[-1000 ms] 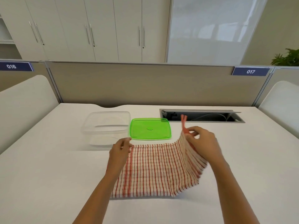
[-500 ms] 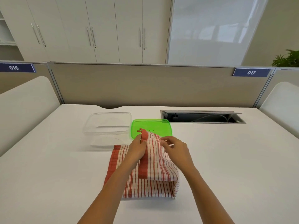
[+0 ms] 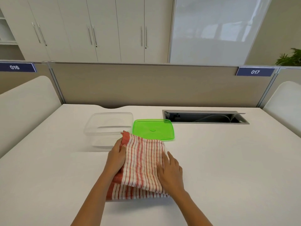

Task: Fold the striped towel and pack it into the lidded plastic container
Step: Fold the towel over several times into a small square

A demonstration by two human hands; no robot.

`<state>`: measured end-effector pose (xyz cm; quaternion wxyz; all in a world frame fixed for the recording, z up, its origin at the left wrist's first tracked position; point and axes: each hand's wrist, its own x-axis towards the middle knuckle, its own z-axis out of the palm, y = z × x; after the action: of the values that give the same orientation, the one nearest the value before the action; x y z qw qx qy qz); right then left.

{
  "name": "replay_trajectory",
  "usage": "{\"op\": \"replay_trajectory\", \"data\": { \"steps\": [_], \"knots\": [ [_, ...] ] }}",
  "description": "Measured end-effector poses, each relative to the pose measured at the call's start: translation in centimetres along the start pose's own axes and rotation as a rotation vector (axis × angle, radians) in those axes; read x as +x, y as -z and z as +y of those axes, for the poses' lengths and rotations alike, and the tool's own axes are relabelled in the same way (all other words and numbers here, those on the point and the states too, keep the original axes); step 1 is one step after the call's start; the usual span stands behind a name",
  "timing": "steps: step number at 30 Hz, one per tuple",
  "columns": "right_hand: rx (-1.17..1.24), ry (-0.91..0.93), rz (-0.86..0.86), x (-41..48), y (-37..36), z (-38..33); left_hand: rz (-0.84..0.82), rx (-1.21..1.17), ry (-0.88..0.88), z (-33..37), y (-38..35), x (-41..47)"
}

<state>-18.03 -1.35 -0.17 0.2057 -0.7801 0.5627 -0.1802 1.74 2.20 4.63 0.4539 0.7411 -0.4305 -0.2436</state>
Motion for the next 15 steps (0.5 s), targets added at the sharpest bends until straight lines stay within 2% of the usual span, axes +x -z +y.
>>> {"op": "replay_trajectory", "data": {
  "steps": [7,15],
  "knots": [
    [-0.150,0.030,-0.089,-0.7,-2.7,1.1,0.027,0.136,0.117,-4.9,0.4,-1.1],
    [-0.172,0.044,-0.106,-0.6,-2.8,1.3,0.198,0.338,0.034,-5.5,0.0,-1.6]
  ]
}}
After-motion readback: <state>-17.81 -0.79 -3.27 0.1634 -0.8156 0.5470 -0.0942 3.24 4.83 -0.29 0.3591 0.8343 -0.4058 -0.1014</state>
